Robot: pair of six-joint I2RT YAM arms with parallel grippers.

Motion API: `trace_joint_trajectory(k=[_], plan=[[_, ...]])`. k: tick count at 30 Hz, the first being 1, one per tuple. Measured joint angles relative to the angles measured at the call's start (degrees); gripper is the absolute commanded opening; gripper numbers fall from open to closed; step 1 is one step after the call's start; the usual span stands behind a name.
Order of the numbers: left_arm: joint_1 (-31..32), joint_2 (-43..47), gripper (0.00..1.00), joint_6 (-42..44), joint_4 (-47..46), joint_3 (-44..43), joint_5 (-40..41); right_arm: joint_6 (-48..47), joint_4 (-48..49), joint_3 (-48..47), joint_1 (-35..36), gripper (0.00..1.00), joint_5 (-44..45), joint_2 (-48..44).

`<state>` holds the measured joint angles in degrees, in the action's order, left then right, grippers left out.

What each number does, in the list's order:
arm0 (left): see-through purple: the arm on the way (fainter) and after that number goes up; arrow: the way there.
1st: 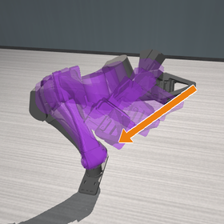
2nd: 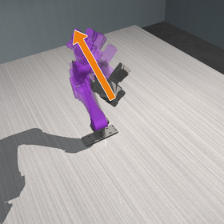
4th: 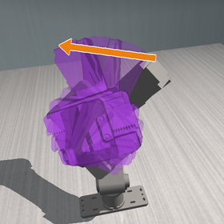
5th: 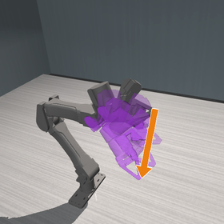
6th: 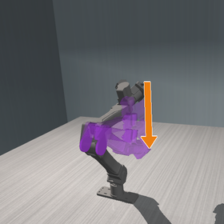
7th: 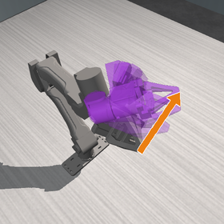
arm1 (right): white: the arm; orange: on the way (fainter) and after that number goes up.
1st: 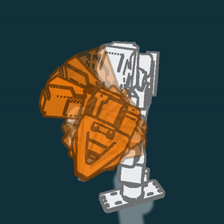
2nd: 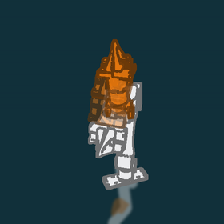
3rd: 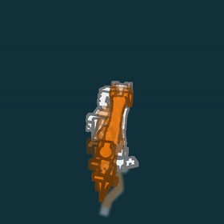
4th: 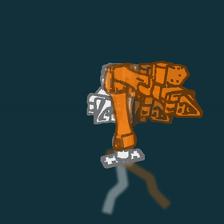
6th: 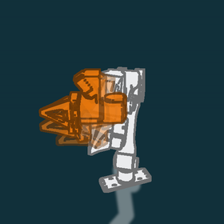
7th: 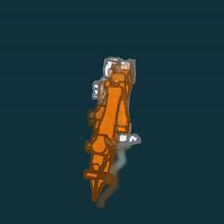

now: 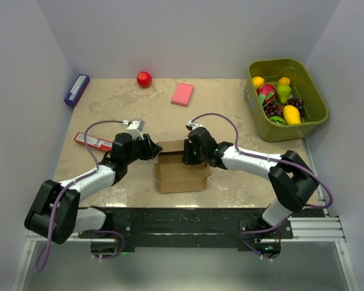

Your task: Fold the paper box

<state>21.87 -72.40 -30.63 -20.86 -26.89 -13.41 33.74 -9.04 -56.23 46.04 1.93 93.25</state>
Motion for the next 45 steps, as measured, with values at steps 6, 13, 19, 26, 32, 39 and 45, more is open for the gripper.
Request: trace_joint_trajectory(k=[6,13,19,26,32,39,45], plan=[[-0.04,-1.70,0.37,0.59,1.49,-2.21,0.42,-0.09,0.52,1.25,0.04,0.68,0.02,-3.96],[-0.04,-2.82,0.37,2.27,3.65,-4.37,0.81,-2.97,-6.60,1.40,-3.56,0.77,2.82,-19.89],[-0.04,-2.84,0.37,2.82,4.00,-4.52,0.79,-4.81,-8.66,2.95,-17.29,0.68,7.98,-23.15],[-0.07,-3.54,0.37,3.28,4.33,-5.31,0.76,-7.50,-9.84,7.41,-16.37,0.61,8.81,-12.00],[-0.13,-4.02,0.36,3.50,4.46,-5.68,0.57,-10.78,-5.01,9.66,-14.51,0.63,4.55,-9.75],[-0.39,-4.35,0.36,3.93,4.52,-6.01,0.37,-14.73,4.90,11.26,-13.94,0.66,0.42,-7.82],[-0.92,-4.63,0.36,4.44,4.76,-6.43,0.39,-17.86,12.76,12.92,-13.94,0.67,-1.20,-6.95]])
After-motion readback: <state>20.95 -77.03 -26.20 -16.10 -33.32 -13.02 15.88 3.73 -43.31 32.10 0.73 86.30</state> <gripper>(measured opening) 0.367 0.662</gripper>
